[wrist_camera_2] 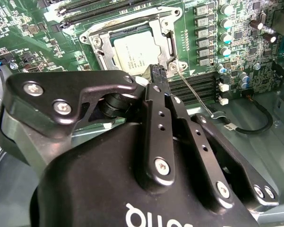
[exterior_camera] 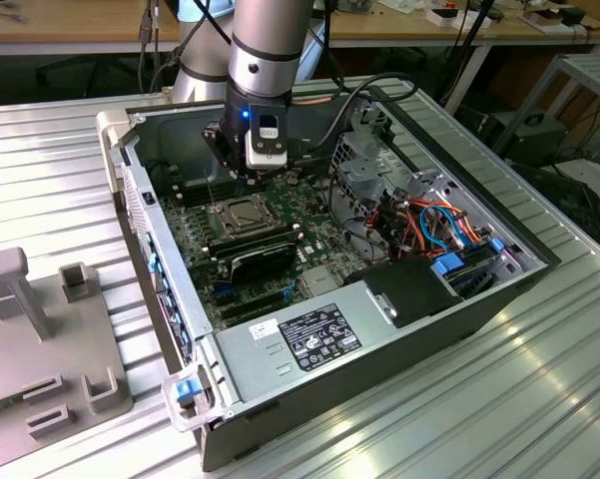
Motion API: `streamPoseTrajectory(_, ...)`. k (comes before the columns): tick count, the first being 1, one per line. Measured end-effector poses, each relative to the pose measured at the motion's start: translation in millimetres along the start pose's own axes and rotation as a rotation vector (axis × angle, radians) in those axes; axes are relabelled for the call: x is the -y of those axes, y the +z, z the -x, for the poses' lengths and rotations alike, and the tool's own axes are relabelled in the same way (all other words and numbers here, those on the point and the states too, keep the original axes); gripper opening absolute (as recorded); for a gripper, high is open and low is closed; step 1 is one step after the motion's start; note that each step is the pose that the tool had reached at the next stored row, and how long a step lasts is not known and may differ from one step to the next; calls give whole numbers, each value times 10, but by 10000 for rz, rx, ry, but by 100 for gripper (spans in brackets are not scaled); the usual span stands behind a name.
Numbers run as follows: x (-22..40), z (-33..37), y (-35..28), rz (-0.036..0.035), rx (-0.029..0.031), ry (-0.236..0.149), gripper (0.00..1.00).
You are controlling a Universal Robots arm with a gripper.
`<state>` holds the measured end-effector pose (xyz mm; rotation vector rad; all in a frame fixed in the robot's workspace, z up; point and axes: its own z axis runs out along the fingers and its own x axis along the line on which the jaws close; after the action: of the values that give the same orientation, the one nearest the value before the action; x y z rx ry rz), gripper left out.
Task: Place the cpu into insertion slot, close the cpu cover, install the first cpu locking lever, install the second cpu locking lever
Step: 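Install the first cpu locking lever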
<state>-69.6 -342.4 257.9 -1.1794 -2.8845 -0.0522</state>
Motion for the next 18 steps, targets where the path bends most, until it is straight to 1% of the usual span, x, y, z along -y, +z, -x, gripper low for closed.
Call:
streamPoseTrajectory(4, 0, 0, 0, -4, -1, -85, 11)
streamPoseTrajectory(7, 2, -2, 0, -17, -9, -445, 11)
streamPoseTrajectory(9, 3, -3, 0, -29, -16, -768, 11)
streamPoseTrajectory(10, 3, -3, 0, -30, -17, -843, 11)
streamPoseTrajectory(18, 3, -3, 0, -31, -18, -860, 11)
